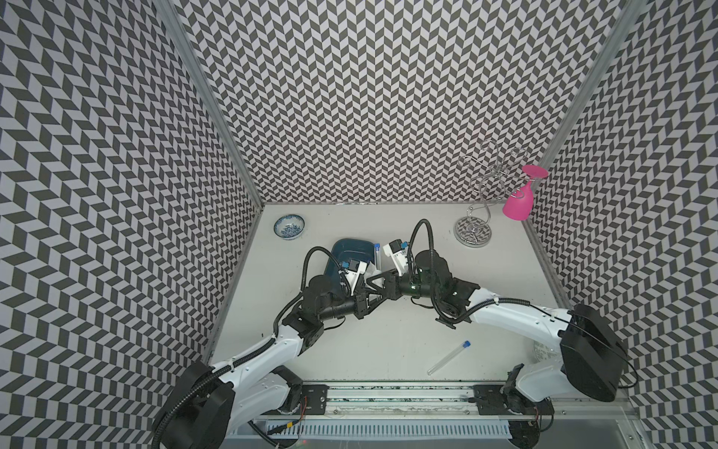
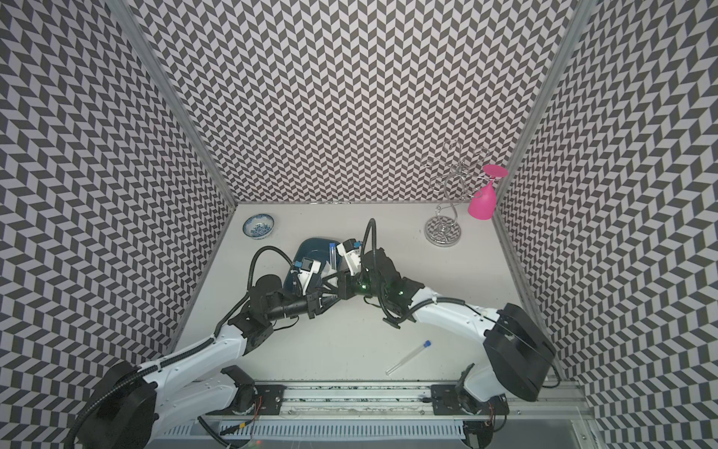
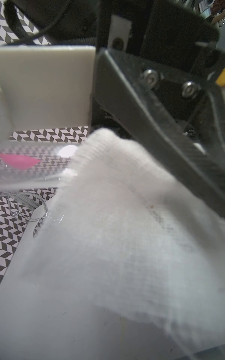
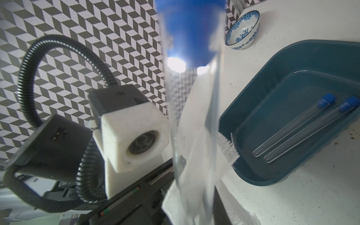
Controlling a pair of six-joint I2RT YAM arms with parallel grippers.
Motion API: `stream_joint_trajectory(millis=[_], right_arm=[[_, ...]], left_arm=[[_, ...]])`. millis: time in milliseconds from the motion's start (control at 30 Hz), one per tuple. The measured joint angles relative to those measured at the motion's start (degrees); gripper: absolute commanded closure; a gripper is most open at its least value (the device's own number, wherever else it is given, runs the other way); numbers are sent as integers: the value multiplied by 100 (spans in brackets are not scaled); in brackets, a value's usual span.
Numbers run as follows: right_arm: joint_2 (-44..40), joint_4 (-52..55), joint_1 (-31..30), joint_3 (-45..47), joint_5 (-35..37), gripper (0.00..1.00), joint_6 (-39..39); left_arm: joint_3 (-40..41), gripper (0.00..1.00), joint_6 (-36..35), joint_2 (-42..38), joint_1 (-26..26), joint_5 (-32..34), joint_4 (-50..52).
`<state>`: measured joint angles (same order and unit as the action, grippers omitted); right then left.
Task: Wipe the exteriors of test tubes
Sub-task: Wipe the dirt from the test tube.
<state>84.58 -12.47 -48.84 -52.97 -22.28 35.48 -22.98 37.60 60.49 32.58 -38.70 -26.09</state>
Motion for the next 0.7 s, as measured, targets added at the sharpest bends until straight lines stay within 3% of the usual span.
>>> stream_joint_trajectory(millis=[400, 700], right_arm=[[0, 101, 55, -13, 101, 86, -15], [-2, 402, 273, -68, 197, 86, -212]], left_arm=[[111, 62, -15, -129, 0, 13, -26], [483, 57, -28, -1021, -122, 164, 481]])
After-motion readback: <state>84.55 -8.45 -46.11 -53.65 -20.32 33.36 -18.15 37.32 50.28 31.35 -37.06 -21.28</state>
